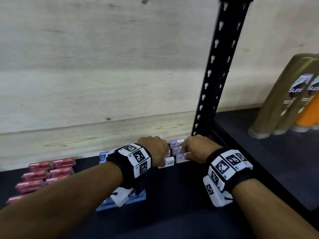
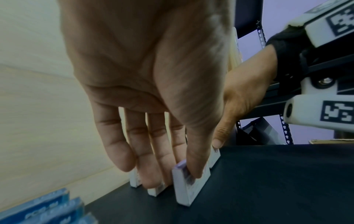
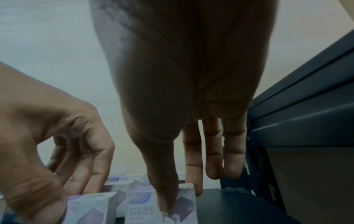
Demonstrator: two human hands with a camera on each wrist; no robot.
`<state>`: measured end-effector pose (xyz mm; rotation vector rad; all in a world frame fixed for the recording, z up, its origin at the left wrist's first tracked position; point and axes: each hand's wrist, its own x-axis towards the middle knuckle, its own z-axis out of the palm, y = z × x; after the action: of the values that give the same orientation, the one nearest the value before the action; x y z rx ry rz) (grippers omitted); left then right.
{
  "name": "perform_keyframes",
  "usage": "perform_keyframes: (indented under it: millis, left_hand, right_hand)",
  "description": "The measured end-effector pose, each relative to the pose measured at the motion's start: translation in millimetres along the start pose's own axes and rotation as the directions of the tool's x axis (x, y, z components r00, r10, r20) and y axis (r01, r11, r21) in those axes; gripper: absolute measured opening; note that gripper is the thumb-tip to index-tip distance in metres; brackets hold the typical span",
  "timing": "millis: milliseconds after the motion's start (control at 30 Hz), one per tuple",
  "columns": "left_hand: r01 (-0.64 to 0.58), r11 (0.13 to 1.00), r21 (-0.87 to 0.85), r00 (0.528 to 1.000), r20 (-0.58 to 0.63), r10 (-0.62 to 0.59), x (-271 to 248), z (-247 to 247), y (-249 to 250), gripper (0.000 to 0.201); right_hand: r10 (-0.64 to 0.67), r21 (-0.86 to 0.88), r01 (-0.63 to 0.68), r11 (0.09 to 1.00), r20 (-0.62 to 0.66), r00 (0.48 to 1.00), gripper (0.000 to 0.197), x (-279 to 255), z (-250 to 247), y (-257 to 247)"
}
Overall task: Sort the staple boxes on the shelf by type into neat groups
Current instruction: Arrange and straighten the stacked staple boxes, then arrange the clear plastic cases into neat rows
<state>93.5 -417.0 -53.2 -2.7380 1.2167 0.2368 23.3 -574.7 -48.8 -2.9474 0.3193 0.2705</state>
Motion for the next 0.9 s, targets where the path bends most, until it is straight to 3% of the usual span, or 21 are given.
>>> perform_keyframes:
  millis: [267,433,700,900]
  left_hand:
    - [-0.012,1.000,-0.016,0.999,-0.043,0.012,-4,-6,-2,0.039]
    - [0.004,0.999,-0.035,0.996,-0.090,-0.007,-22,-17,-13,0.030]
    - [0.067,0.993,-0.095,0.987,-0.141,-0.080,-96,-33,-48,0.031]
    - [0.128,0.981,-0.143,0.979,-0.141,-0.148,-170,-24,-91,0.031]
  right_hand:
    - [-0.013,-0.033,0.013,0.999,0.002,1.000,0.025,-6,-3,-5]
    - [-0.027,-0.053,0.026,0.998,-0.031,0.999,0.024,-21,-16,-16]
    - [-0.131,-0.108,0.122,0.987,-0.079,0.988,0.027,-53,-36,-71]
    - [-0.239,-0.099,0.230,0.968,-0.092,0.967,0.025,-68,-31,-147]
